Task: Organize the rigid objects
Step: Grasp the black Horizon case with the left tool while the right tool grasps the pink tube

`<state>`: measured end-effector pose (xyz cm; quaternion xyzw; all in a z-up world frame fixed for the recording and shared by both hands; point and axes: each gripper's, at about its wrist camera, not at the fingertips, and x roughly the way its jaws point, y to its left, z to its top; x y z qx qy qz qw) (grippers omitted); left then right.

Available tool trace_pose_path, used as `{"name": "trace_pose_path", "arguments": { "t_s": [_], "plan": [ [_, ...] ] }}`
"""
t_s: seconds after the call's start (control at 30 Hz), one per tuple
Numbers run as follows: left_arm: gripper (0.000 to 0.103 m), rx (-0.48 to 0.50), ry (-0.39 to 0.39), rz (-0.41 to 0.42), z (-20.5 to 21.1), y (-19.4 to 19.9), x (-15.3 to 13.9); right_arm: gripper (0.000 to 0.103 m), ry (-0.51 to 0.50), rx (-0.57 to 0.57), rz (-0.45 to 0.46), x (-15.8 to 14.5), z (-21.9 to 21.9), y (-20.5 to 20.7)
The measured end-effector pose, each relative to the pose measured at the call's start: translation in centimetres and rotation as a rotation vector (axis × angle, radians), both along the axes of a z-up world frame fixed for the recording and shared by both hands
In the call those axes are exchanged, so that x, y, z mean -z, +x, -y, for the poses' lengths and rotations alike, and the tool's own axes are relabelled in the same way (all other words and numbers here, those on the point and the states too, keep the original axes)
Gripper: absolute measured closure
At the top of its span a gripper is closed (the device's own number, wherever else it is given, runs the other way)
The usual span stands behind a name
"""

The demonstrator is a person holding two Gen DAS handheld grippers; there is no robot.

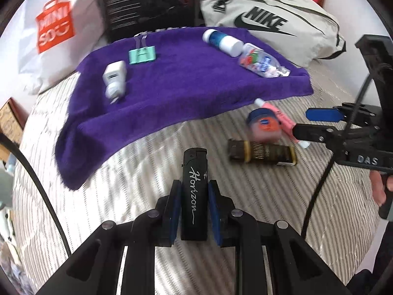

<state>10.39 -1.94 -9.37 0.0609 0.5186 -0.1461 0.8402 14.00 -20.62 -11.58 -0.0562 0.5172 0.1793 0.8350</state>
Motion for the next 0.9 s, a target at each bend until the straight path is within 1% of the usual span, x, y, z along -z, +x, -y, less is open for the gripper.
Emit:
{"name": "trace_pose_path", "arguments": {
  "t_s": [0.03, 0.1, 0.2, 0.3, 0.37, 0.43, 0.47, 0.53, 0.8, 0.87, 0.9],
  "plan": [
    [0.082, -0.002, -0.009, -0.001, -0.3, -0.1, 0.0, 0.054, -0.010, -0.011, -0.005, 0.3, -0.3, 0.2],
    [0.082, -0.011, -0.030, -0.002, -0.7, -0.2, 0.0, 0.054, -0.035, -0.025, 0.017, 0.5, -1.0, 0.3],
    [0.081, -0.018, -0.024, 0.004, -0.6, -0.2, 0.0, 0.057, -0.074, -0.040, 0.046, 0.6, -1.7, 0.3],
    [0.081, -0.019, -0.024, 0.007, -0.5, -0.2, 0.0, 0.066, -0.074, -0.068, 0.060, 0.6, -2.0, 0.2],
    [0.081, -0.022, -0.034, 0.008, -0.6, -0.2, 0.1, 0.075, -0.074, -0.083, 0.063, 0.5, -2.1, 0.2],
    [0.081, -0.021, -0.035, 0.010, -0.7, -0.2, 0.0, 0.081, -0.075, -0.097, 0.061, 0.5, -2.5, 0.2],
    [0.081, -0.019, -0.034, 0.011, -0.7, -0.2, 0.0, 0.084, -0.077, -0.103, 0.060, 0.5, -2.6, 0.3],
    [0.081, -0.021, -0.036, 0.011, -0.7, -0.3, 0.0, 0.087, -0.078, -0.106, 0.057, 0.5, -2.8, 0.3],
    [0.082, -0.014, -0.050, 0.007, -1.0, -0.3, -0.1, 0.087, -0.098, -0.105, 0.049, 0.3, -2.5, -0.2],
    [0.082, -0.016, -0.054, 0.004, -1.2, -0.3, -0.1, 0.087, -0.131, -0.093, 0.071, -0.2, -2.2, -1.0],
    [0.082, -0.022, -0.044, 0.003, -1.2, -0.3, -0.1, 0.087, -0.126, -0.101, 0.080, -0.8, -1.9, -1.8]
  ]
}}
